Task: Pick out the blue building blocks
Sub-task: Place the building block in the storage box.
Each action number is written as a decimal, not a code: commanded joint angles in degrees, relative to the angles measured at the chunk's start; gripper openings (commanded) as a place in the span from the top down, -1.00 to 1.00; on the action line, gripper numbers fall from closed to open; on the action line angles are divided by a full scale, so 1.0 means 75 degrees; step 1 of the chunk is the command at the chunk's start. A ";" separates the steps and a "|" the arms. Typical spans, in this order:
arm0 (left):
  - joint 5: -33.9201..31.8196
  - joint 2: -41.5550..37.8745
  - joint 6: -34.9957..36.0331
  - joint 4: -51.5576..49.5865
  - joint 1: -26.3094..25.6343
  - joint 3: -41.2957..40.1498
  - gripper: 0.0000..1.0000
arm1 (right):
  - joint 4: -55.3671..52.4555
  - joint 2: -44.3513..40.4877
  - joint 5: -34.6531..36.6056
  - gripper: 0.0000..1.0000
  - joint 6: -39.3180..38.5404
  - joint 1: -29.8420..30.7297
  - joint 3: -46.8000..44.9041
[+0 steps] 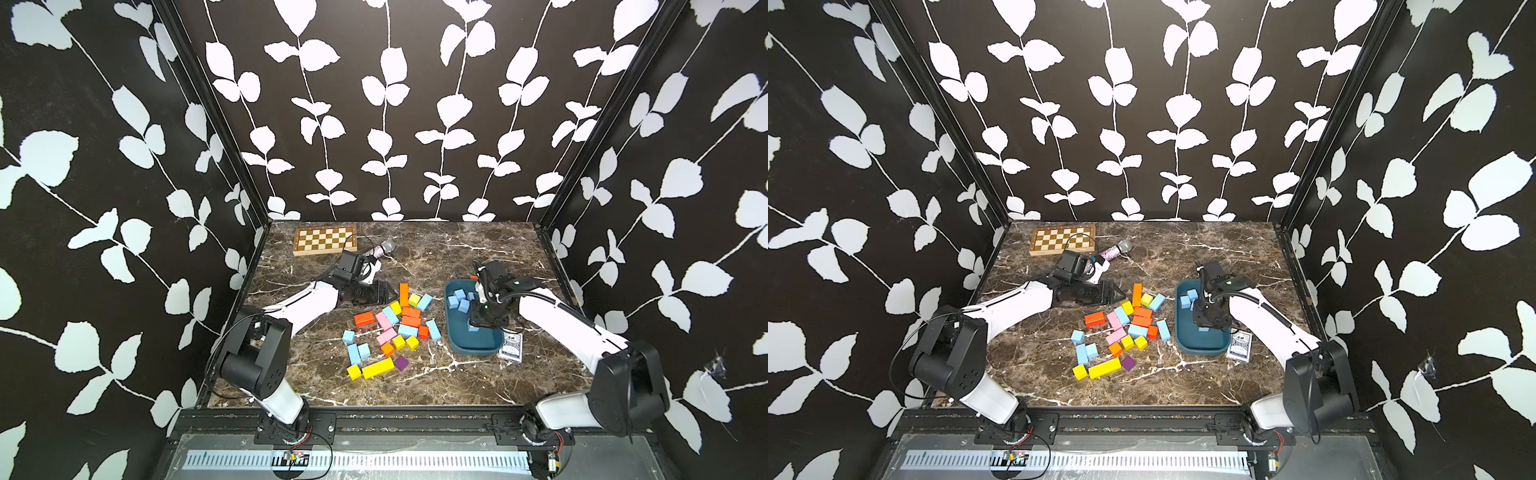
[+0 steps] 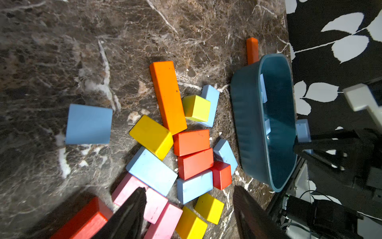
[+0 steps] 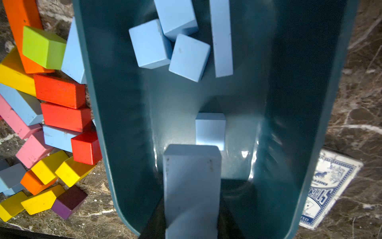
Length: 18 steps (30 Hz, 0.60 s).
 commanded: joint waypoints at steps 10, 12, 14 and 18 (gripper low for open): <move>-0.0036 -0.0074 0.0178 -0.0084 0.0021 0.0081 -0.38 | 0.0770 0.0973 -0.0934 0.61 -0.0190 0.0058 0.0138; -0.0047 -0.0074 0.0190 -0.0100 0.0013 0.0080 -0.38 | 0.0845 0.1148 -0.0982 0.59 -0.0209 0.0114 0.0185; -0.0080 -0.0086 0.0212 -0.0123 0.0015 0.0081 -0.38 | 0.0915 0.1271 -0.1036 0.58 -0.0226 0.0172 0.0209; -0.0106 -0.0071 0.0256 -0.0161 0.0015 0.0075 -0.38 | 0.1182 0.1683 -0.1133 0.54 -0.0212 0.0273 0.0212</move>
